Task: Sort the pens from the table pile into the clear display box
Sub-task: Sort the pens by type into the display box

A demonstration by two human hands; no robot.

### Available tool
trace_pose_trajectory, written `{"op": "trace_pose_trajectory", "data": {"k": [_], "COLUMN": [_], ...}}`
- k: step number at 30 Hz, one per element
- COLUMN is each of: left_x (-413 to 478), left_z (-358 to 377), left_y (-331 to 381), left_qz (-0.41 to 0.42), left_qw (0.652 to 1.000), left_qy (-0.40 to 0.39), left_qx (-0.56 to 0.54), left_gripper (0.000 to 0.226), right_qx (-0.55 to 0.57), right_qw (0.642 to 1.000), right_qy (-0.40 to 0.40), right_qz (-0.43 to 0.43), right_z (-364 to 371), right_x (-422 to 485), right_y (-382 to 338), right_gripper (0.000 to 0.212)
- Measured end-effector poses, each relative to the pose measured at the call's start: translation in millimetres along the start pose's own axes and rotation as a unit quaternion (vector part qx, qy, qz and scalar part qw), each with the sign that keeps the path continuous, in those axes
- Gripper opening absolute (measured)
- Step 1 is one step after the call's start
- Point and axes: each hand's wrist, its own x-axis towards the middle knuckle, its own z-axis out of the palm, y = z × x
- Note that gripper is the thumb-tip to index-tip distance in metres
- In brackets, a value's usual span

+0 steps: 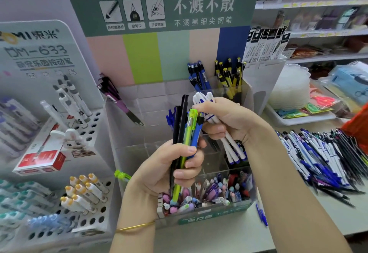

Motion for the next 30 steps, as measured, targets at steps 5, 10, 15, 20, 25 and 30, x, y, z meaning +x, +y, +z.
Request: {"op": "trace_pose_trajectory", "data": {"k": [5, 10, 15, 20, 25, 30], "left_x": [3, 10, 23, 34, 34, 31], "left_z": [-3, -3, 5, 11, 12, 14], "left_y": [1, -4, -7, -11, -15, -15], "left_qz": [-0.014, -0.034, -0.038, -0.022, -0.005, 0.022], "left_qw": [0.999, 0.994, 0.980, 0.972, 0.965, 0.968], "left_qy": [0.046, 0.060, 0.112, 0.146, 0.163, 0.167], "left_qx": [0.021, 0.081, 0.159, 0.185, 0.204, 0.184], "left_gripper": [0.027, 0.035, 0.026, 0.025, 0.020, 0.033], "right_qx": [-0.012, 0.100, 0.164, 0.032, -0.093, -0.222], "right_qw": [0.958, 0.878, 0.785, 0.737, 0.691, 0.700], "right_qy": [0.232, 0.391, 0.486, 0.570, 0.599, 0.565], "right_qz": [-0.169, -0.257, -0.348, -0.362, -0.393, -0.376], "right_z": [4, -6, -31, -48, -41, -33], "right_x": [-4, -13, -20, -16, 1, 16], "right_y": [7, -2, -7, 0, 13, 33], "right_gripper": [0.029, 0.021, 0.021, 0.022, 0.027, 0.021]}}
